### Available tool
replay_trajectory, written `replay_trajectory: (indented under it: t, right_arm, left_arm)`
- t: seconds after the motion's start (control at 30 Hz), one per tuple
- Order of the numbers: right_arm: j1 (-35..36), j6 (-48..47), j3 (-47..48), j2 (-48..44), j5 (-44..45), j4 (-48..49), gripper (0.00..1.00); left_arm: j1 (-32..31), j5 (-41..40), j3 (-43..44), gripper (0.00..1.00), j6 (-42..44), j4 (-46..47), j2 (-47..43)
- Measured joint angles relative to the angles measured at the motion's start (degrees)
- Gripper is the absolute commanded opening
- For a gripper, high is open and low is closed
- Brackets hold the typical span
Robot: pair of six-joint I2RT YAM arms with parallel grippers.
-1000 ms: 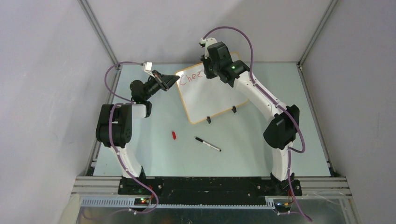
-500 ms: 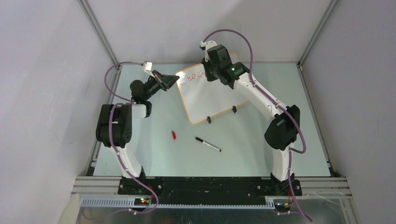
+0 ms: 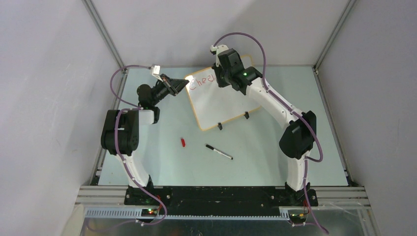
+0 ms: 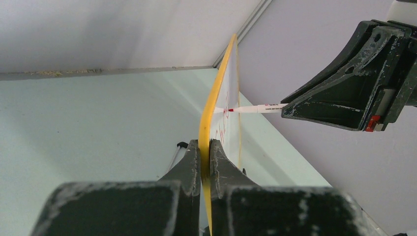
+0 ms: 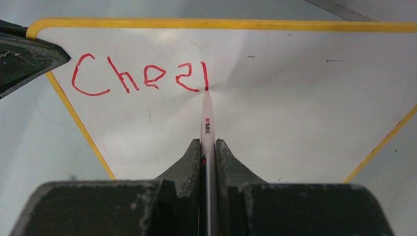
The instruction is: Write a sentence on the whiteboard
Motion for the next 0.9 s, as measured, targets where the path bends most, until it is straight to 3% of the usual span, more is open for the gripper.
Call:
replay_trajectory:
  t: [0.9]
  right_arm:
    - [0.0, -0.2, 2.3, 0.7, 0.1, -1.0, 0.00]
  left_arm:
    - [0.0, 0.2, 0.0, 0.00, 0.0, 0.2, -0.1]
